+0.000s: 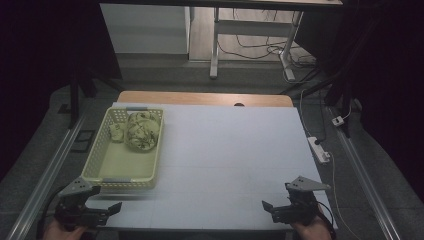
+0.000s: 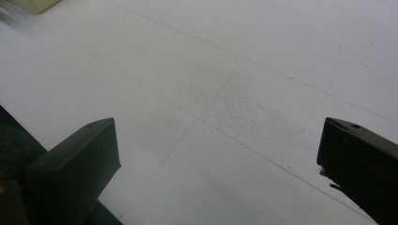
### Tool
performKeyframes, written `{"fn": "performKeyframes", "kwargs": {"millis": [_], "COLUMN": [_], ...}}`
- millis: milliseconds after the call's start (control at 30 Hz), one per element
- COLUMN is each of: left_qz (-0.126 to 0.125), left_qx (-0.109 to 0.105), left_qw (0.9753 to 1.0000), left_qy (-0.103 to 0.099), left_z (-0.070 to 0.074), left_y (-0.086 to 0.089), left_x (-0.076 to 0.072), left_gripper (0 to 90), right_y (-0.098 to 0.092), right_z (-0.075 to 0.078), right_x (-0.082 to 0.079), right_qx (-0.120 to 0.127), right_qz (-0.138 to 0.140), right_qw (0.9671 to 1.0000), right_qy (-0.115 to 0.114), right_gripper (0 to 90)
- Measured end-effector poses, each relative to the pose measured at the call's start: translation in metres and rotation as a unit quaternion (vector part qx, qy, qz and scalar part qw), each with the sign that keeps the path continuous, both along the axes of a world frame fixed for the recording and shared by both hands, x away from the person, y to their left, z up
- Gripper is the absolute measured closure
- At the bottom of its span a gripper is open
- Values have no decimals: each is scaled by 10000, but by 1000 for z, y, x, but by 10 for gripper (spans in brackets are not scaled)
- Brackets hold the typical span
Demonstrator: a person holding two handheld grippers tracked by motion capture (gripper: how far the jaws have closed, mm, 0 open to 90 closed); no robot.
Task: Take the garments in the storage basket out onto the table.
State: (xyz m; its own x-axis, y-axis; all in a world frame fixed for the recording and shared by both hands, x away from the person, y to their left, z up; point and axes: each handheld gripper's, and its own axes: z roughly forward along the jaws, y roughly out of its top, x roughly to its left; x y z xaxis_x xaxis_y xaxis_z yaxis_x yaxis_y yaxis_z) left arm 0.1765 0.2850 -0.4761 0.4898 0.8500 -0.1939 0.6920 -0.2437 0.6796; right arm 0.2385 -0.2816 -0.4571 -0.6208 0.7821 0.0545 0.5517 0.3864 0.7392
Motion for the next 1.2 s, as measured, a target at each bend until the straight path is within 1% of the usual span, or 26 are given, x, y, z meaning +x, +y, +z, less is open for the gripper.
{"fn": "performKeyframes", "kwargs": {"millis": [33,67,100,233,367,567,800,867,900,967,1133,1200], "left_qz": [-7,-18,-26,-46,-50,-56,-30,-14,-40,-40,19,7], "left_qx": [-4,-1,2,1,-7,-15,-27,-23,-115,-134,-26,1], "left_qw": [10000,10000,10000,10000,10000,9999,9999,9999,9999,9999,10000,10000], "left_qy": [1,5,5,22,51,113,166,161,121,101,21,1], "left_z": [0,0,0,0,-1,-1,-1,-1,0,1,6,7], "left_y": [0,0,0,0,0,0,0,0,1,1,-1,-2], "left_x": [0,0,0,0,0,2,3,3,3,2,3,3], "left_gripper": [36,36,36,36,36,33,1,0,0,0,1,1], "right_y": [0,-1,-1,0,1,0,-1,-1,-1,0,0,0], "right_z": [0,0,0,-1,-1,-1,-1,-1,-1,-1,-1,-1], "right_x": [0,1,1,2,2,2,3,3,3,3,3,3], "right_qx": [0,70,81,5,-10,30,57,64,55,48,30,22], "right_qz": [0,-24,-33,25,59,65,61,63,61,59,61,61], "right_qw": [10000,10000,9999,10000,9999,9999,9999,9998,9998,9999,9998,9998], "right_qy": [0,43,61,92,98,127,145,148,153,154,162,163], "right_gripper": [0,0,0,0,0,0,0,0,0,0,0,0]}}
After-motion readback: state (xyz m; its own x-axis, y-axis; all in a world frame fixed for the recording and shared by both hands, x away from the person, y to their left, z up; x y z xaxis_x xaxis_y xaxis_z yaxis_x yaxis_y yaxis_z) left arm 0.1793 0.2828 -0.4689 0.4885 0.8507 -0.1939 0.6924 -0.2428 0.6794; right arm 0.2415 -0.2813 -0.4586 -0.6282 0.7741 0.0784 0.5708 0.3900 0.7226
